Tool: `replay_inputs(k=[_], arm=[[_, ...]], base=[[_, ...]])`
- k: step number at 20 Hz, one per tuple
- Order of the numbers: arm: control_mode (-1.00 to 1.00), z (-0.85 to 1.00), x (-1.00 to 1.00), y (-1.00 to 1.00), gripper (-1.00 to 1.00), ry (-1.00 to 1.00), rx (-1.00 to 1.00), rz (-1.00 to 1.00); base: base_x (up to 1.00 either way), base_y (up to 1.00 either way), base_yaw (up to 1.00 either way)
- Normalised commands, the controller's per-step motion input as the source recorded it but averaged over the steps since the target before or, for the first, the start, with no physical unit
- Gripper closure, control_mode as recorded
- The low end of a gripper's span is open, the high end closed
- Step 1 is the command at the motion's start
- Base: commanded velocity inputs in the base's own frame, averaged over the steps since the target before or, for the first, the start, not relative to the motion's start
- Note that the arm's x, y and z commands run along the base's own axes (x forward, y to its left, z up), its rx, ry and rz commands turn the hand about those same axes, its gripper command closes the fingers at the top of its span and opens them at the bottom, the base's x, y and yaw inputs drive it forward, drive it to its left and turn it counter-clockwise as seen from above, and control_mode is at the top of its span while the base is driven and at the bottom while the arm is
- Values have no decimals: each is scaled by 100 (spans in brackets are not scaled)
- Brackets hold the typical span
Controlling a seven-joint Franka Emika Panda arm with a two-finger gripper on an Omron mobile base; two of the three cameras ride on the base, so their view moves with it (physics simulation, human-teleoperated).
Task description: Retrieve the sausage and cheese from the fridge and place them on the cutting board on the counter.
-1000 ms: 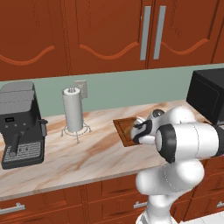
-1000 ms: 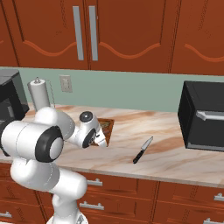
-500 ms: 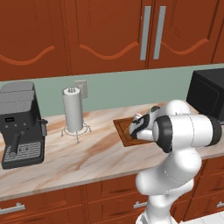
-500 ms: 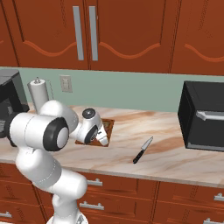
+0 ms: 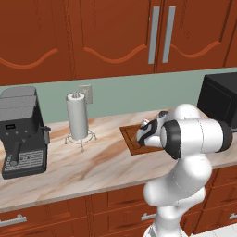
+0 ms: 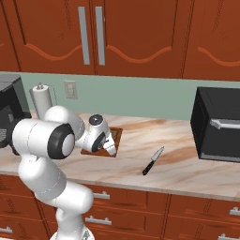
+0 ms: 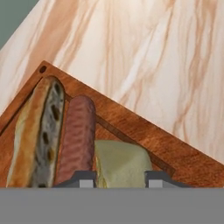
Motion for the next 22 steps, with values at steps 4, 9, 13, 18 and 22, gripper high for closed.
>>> replay_inputs(k=[4, 9, 13, 18, 22], arm=[[-100, -11, -3, 0, -100, 0, 2, -1], [-100, -1, -21, 0, -100, -1, 4, 0], [-100, 0, -31, 0, -100, 0, 0, 0], [-100, 7, -21, 4, -100, -1, 0, 0], [-100, 24, -6, 12, -100, -4, 0, 0]], base=[[0, 0, 0], [0, 0, 0], [0, 0, 0], [0, 0, 0], [0, 0, 0]])
